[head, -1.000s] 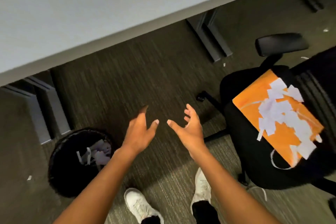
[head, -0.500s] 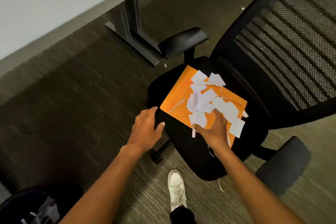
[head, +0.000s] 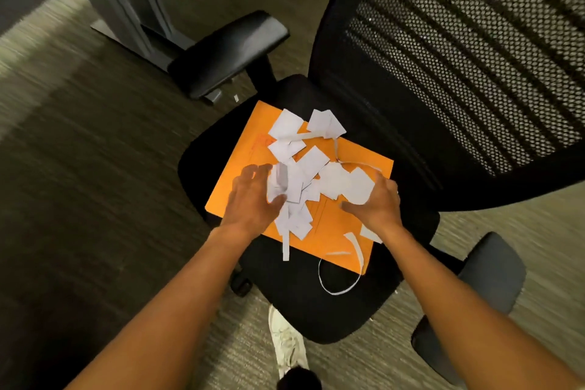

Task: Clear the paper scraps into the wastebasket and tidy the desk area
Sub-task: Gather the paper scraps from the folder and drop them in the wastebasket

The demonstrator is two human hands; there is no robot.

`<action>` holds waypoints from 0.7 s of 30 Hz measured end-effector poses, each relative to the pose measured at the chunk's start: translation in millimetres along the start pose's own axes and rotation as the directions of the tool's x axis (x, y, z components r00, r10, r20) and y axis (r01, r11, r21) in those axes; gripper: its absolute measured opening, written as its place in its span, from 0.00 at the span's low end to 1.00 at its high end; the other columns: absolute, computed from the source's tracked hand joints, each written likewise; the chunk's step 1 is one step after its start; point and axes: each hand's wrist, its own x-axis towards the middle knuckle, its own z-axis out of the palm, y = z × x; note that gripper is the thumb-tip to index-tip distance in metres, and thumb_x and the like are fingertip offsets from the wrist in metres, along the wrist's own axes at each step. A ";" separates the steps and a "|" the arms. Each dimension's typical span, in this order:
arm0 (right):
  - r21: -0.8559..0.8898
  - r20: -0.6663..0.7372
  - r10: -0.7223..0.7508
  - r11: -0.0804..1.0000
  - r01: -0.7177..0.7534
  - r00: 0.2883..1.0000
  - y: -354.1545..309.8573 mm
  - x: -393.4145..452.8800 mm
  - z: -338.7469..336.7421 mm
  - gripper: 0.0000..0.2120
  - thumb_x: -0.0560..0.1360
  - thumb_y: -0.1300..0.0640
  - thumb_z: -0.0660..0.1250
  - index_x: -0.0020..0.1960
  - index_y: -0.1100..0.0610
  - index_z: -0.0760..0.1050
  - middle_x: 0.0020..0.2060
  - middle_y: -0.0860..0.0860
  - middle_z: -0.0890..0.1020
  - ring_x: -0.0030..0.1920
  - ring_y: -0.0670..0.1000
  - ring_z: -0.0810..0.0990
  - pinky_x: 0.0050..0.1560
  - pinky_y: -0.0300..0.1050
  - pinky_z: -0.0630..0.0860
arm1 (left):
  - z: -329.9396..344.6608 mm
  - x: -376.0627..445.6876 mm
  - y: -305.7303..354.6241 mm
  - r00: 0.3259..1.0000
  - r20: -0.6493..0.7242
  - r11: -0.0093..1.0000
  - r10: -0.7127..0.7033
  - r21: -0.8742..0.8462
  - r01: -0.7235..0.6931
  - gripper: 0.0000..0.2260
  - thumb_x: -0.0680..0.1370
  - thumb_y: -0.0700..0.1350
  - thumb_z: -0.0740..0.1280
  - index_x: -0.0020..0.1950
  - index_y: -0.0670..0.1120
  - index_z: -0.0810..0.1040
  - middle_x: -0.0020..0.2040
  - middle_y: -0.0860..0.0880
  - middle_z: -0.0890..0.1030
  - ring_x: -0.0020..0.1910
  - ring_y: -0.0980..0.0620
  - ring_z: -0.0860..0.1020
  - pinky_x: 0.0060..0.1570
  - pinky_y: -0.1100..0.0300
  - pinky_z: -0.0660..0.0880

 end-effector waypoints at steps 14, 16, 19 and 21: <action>0.034 0.078 -0.047 0.998 0.045 0.996 -0.1 31.6 15.1 0.42 0.66 0.53 0.79 0.73 0.50 0.59 0.70 0.56 0.63 0.70 0.59 0.63 0.69 0.54 0.66 | 37.4 54.9 31.5 1.000 0.000 0.976 -0.011 0.219 0.011 0.28 0.75 0.48 0.71 0.72 0.50 0.64 0.67 0.41 0.69 0.66 0.41 0.70 0.61 0.52 0.73; 0.123 0.078 -0.030 0.992 0.020 0.996 2.1 28.6 17.6 0.40 0.66 0.55 0.79 0.71 0.50 0.61 0.69 0.55 0.66 0.71 0.58 0.64 0.68 0.54 0.67 | 42.1 55.3 32.7 1.000 0.005 0.982 -0.018 0.186 0.017 0.25 0.75 0.45 0.71 0.71 0.50 0.66 0.67 0.41 0.70 0.66 0.41 0.71 0.61 0.53 0.73; 0.254 0.069 -0.020 0.967 0.002 0.997 2.0 20.9 20.0 0.34 0.68 0.58 0.77 0.67 0.51 0.64 0.66 0.53 0.71 0.69 0.56 0.68 0.64 0.50 0.70 | 45.6 54.4 33.7 1.000 -0.009 0.993 -0.009 0.114 0.010 0.16 0.76 0.35 0.67 0.63 0.46 0.71 0.62 0.41 0.74 0.58 0.42 0.74 0.51 0.56 0.73; 0.299 0.053 -0.030 0.954 0.012 0.998 2.8 14.8 21.1 0.30 0.69 0.58 0.76 0.65 0.51 0.65 0.64 0.53 0.73 0.66 0.54 0.71 0.59 0.46 0.72 | 44.5 52.3 34.7 1.000 -0.030 0.999 -0.008 0.043 0.009 0.13 0.75 0.30 0.65 0.56 0.43 0.73 0.57 0.41 0.77 0.53 0.43 0.75 0.44 0.58 0.70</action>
